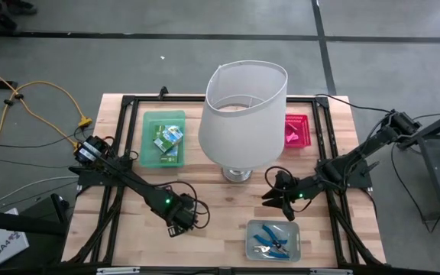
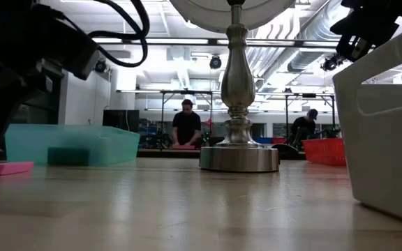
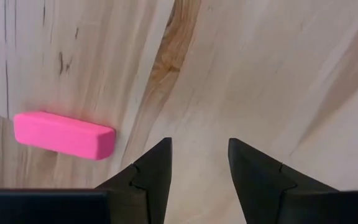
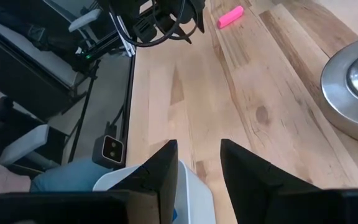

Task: Pick & Place School Supplies
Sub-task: Put the pink eraser into the red bin

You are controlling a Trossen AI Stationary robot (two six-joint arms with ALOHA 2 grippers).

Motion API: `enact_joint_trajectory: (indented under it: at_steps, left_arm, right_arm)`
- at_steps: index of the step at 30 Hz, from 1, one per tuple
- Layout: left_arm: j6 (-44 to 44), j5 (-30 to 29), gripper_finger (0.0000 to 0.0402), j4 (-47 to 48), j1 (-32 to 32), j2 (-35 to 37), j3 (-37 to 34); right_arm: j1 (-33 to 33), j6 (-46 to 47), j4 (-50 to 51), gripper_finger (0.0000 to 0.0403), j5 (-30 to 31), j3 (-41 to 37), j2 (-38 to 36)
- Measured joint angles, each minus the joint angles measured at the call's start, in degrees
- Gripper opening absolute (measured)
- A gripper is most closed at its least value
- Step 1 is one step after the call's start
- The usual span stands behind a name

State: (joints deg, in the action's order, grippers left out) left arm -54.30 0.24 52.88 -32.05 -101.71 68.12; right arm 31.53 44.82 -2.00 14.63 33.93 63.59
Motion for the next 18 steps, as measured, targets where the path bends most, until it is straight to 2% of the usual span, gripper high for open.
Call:
enact_joint_trajectory:
  at_steps: [10,18]
  left_arm:
    - [0.0,-6.0,0.0148,-0.7,-2.6,0.0,0.0]
    - [-5.3,-9.0,0.0127,-1.2,-6.0,0.0,0.0]
  right_arm:
    - [0.0,0.0,0.0,0.0113,0.3,0.0,0.0]
    - [0.0,0.0,0.0,0.0113,0.3,0.0,0.0]
